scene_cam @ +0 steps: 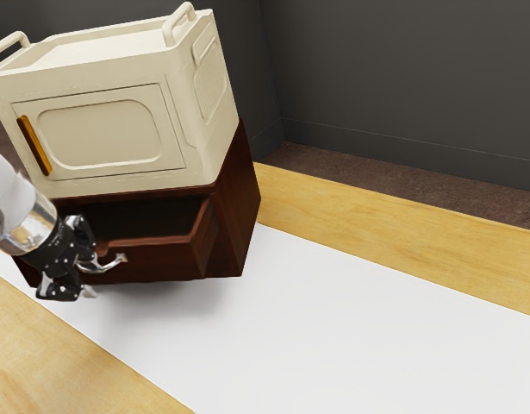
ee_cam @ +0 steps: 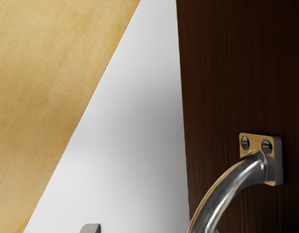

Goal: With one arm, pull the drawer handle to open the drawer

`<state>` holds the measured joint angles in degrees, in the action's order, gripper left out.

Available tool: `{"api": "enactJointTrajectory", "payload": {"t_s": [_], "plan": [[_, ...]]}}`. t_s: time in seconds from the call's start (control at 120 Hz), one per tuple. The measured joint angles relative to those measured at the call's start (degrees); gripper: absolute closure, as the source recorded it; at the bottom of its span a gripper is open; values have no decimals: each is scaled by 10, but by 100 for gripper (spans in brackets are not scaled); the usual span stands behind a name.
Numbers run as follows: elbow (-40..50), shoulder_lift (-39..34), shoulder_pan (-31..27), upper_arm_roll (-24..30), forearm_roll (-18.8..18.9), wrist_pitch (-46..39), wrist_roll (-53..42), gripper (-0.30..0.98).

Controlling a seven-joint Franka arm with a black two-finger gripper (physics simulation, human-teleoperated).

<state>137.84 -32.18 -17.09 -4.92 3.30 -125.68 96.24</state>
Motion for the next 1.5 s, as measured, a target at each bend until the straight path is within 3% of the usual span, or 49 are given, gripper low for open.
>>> {"api": "enactJointTrajectory", "payload": {"t_s": [1.5], "plan": [[89, -113, 13, 0, 14, -10, 1, 51]]}}
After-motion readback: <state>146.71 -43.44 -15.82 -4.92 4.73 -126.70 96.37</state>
